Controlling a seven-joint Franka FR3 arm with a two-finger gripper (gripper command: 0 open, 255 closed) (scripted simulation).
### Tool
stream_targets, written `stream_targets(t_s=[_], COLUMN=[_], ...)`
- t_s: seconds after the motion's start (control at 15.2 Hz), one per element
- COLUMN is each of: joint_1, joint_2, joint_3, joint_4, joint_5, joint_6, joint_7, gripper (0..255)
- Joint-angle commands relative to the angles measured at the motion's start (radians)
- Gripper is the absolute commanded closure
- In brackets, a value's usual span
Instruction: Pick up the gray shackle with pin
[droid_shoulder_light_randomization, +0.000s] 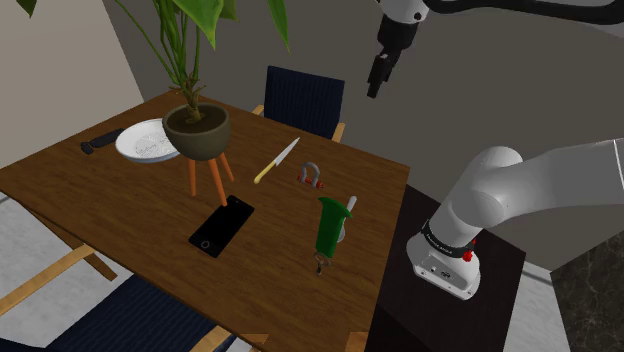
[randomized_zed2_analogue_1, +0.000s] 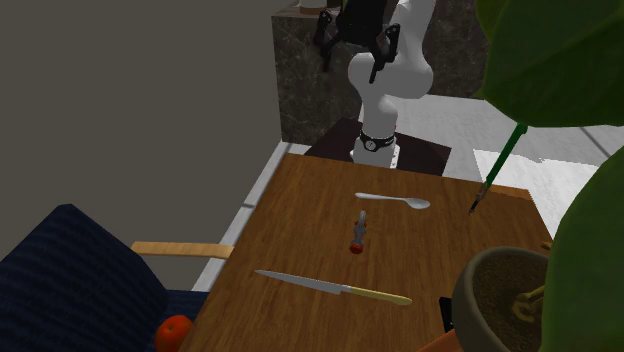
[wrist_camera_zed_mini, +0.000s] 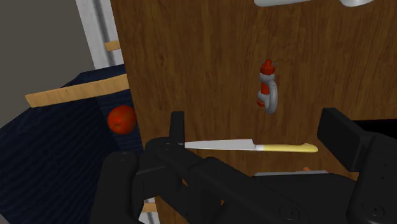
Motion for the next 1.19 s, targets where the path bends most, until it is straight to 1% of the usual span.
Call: stream_targets(t_s=[0.0, 0.33, 0.59, 0.86, 1.12], joint_1=[0.000, 0.022, 0.039, 0.055, 0.069], joint_2=[0.000, 0.037, 0.093, 0.175, 0.285], joint_3=[0.000, 0.026, 0.049, 0.076, 0.105], joint_4=[0.000, -0.131, -0.217, -0.284, -0.331], joint_5=[0.000, 0.023, 0.040, 0.056, 0.066], joint_6=[0.000, 0.154, 0.285, 0.425, 0.571], joint_7=[0.000, 0.018, 0.033, 0.049, 0.067], gripper=[0, 0, 0, 0, 0])
